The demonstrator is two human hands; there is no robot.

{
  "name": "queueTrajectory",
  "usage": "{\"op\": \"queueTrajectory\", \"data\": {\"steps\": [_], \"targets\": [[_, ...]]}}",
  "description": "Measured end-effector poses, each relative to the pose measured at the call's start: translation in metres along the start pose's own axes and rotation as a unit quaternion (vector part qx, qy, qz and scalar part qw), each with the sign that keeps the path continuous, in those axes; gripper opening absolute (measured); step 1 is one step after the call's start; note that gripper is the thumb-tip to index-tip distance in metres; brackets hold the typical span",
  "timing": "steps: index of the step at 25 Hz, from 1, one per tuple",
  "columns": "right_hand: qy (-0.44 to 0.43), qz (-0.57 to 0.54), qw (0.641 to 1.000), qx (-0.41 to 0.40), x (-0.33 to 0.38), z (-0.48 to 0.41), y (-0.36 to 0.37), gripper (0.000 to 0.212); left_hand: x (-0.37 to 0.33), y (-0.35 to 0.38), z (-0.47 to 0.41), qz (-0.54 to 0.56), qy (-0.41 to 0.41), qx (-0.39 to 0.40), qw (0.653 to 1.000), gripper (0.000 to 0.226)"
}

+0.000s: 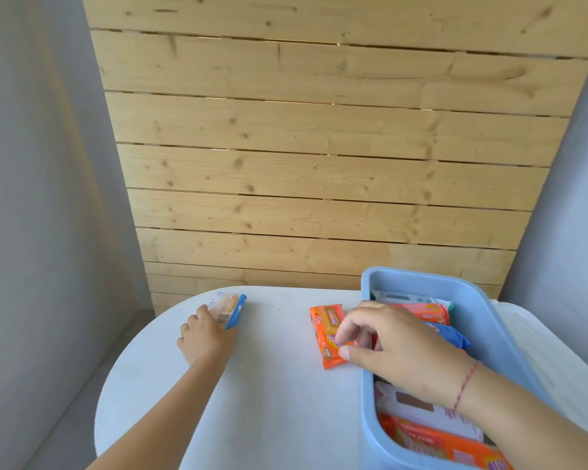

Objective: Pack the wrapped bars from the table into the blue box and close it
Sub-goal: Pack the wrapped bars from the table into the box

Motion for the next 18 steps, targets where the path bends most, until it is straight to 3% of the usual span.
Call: {"op": "queueTrajectory", "data": {"steps": [2,4,6,9,12,14,16,18], "targets": [[0.028,-0.047,0.998,-0.024,-0.008,0.001,-0.007,0.008,-0.018,-0.011,0.017,0.146,0.027,0.011,0.989,0.055],[0.066,-0.133,0.984,-0.099,-0.020,0.001,-0.026,0.024,-0.059,-0.029,0.051,0.303,0.098,0.046,0.947,0.047],[0.097,-0.161,0.972,-0.142,-0.033,0.001,-0.047,0.053,-0.112,-0.046,0.094,0.404,0.164,0.138,0.889,0.050],[0.150,-0.231,0.953,-0.127,-0.045,0.007,-0.069,0.082,-0.179,-0.055,0.160,0.462,0.183,0.296,0.816,0.067],[0.203,-0.246,0.934,-0.162,-0.062,0.016,-0.088,0.064,-0.216,-0.053,0.210,0.430,0.212,0.360,0.800,0.061],[0.237,-0.093,0.947,-0.198,-0.079,0.020,-0.106,0.049,-0.226,-0.048,0.235,0.356,0.271,0.395,0.802,0.061],[0.256,0.055,0.944,-0.199,-0.092,0.024,-0.122,0.042,-0.227,-0.044,0.245,0.195,0.374,0.391,0.818,0.057],[0.278,0.143,0.933,-0.176,-0.104,0.025,-0.129,0.035,-0.218,-0.034,0.242,-0.032,0.474,0.328,0.817,0.059]]}}
Point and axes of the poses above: each hand's wrist, its own z-axis away from the middle knuckle, its own y-axis out of the palm, x = y × z, the point moved 5 cm from there along -z, towards the middle knuckle, and after that the axes turned 1 degree about z, right-handed, at the moved point
